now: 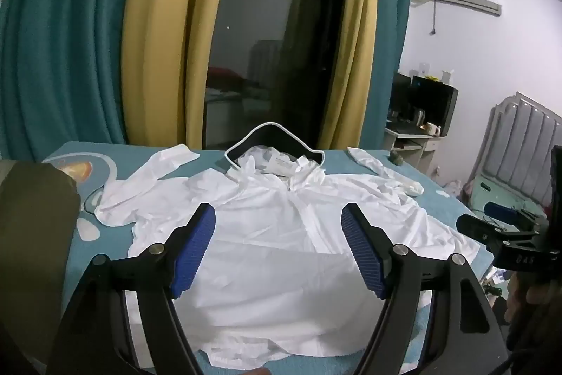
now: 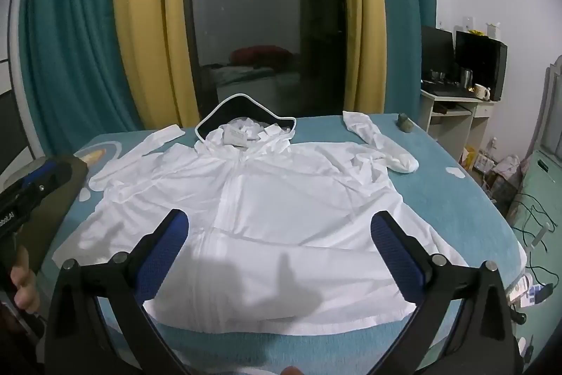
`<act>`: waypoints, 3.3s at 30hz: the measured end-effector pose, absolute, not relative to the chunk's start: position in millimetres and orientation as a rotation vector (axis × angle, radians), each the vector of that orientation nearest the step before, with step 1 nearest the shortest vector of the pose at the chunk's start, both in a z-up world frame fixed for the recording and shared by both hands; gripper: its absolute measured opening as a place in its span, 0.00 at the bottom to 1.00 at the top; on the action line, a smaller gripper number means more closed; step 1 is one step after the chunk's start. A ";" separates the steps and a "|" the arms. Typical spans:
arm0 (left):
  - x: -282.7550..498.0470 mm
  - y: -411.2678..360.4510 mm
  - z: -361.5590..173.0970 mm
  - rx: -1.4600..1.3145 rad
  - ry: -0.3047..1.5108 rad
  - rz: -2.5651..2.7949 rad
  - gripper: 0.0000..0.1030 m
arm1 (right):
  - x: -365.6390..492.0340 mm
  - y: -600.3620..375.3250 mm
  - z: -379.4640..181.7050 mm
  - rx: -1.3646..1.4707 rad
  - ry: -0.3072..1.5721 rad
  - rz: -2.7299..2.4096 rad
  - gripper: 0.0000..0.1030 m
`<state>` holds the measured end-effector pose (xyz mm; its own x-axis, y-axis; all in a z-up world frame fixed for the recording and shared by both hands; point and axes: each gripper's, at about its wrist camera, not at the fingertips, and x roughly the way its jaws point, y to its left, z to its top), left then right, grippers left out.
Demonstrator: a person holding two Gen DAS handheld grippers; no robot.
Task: Fold large clothes
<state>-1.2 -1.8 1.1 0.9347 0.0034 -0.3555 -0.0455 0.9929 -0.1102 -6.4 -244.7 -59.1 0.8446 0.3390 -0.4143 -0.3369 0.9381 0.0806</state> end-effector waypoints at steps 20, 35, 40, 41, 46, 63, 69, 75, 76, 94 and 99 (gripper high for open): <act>-11.2 5.1 -2.5 -0.160 0.375 0.032 0.75 | -12.7 -248.9 -60.2 -0.004 0.445 0.349 1.00; -17.6 5.5 -2.8 -0.152 0.376 0.041 0.75 | -19.3 -256.2 -58.9 -0.003 0.450 0.340 1.00; -19.7 5.8 -2.3 -0.153 0.376 0.040 0.75 | -19.0 -255.2 -59.5 -0.003 0.452 0.338 1.00; -17.3 5.2 -2.2 -0.151 0.378 0.040 0.75 | -19.0 -255.3 -59.5 -0.004 0.452 0.338 1.00; -19.4 3.6 -2.2 -0.151 0.378 0.037 0.75 | -19.1 -255.4 -59.6 -0.003 0.452 0.339 1.00; -26.2 1.5 0.2 -0.152 0.378 0.033 0.75 | -19.1 -255.8 -60.2 -0.003 0.451 0.336 1.00; -27.2 1.6 1.8 -0.155 0.377 0.033 0.75 | -18.4 -256.0 -60.3 -0.004 0.451 0.335 1.00; -26.4 2.9 1.4 -0.154 0.378 0.032 0.75 | -18.4 -256.0 -60.7 -0.004 0.451 0.336 1.00; -27.3 2.9 1.5 -0.154 0.377 0.032 0.75 | -18.5 -255.7 -60.8 -0.004 0.450 0.336 1.00; 9.4 3.9 10.8 -0.157 0.416 -0.002 0.75 | 5.6 -252.4 -65.5 -0.020 0.483 0.332 1.00; 51.2 14.7 7.4 -0.163 0.487 -0.017 0.75 | 39.6 -257.3 -61.3 -0.074 0.497 0.362 1.00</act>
